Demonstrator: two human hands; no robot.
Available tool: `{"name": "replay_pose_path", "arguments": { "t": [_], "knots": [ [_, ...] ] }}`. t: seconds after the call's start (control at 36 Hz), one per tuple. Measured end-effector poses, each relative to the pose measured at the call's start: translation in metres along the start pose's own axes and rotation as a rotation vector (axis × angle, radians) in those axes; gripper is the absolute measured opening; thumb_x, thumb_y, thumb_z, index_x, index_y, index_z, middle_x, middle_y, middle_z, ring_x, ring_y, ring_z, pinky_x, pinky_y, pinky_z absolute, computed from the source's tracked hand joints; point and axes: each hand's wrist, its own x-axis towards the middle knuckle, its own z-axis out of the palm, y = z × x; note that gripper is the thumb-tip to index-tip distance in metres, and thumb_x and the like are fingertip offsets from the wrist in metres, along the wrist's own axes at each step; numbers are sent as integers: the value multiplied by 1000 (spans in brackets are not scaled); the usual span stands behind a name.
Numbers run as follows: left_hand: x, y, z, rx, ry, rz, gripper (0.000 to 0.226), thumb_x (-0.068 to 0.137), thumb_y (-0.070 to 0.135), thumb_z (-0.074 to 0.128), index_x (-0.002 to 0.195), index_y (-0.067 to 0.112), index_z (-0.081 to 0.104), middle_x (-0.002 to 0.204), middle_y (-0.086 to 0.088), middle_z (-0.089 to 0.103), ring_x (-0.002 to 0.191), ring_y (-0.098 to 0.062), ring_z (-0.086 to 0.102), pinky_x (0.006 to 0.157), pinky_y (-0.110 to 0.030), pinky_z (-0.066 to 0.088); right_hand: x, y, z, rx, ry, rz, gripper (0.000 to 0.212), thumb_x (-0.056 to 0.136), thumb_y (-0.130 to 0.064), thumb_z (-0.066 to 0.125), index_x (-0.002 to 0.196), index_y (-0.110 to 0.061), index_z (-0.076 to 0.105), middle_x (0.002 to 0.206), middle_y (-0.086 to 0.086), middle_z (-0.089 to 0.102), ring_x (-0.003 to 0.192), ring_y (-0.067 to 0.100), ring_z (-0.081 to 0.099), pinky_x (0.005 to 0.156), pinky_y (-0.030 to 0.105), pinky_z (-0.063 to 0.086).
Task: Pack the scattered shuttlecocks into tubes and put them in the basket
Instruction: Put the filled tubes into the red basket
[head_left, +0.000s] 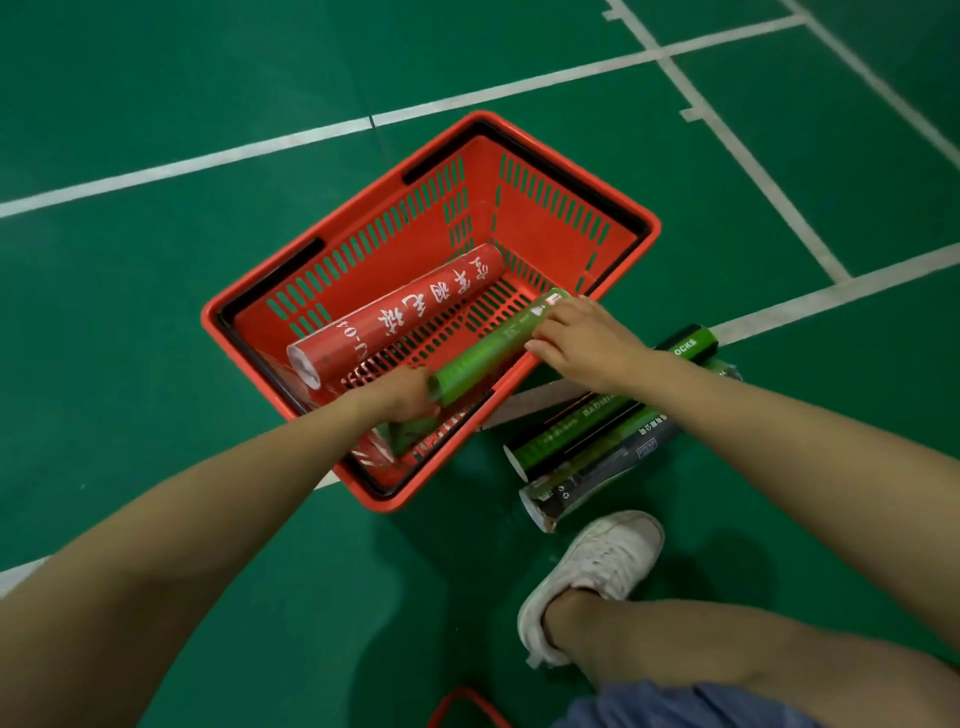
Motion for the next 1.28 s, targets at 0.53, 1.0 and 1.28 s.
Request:
{"name": "replay_pose_path", "arguments": {
  "t": [0.53,1.0,1.28],
  "knots": [
    [-6,197,42,-7,454,484,32,90,13,49,121,5,55,113,-16,56,107,-35,50,86,-42,41,-125,101,26,205,272,494,39,92,-17,55,130,-7,51,118,15,57,109,34,53,94,41,41],
    [101,165,123,-160,-64,-2,87,87,40,66,151,10,16,148,-19,30,133,-35,36,105,-38,38,-122,108,177,942,-110,1060,77,94,-43,52,145,-1,14,138,21,44,131,35,42,107,39,36],
    [117,158,132,-75,38,-35,83,87,42,65,149,16,18,141,-19,39,122,-39,46,97,-47,43,-82,95,204,1704,73,1264,105,79,-44,73,150,-13,2,152,12,29,128,33,44,90,44,52]
  ]
}}
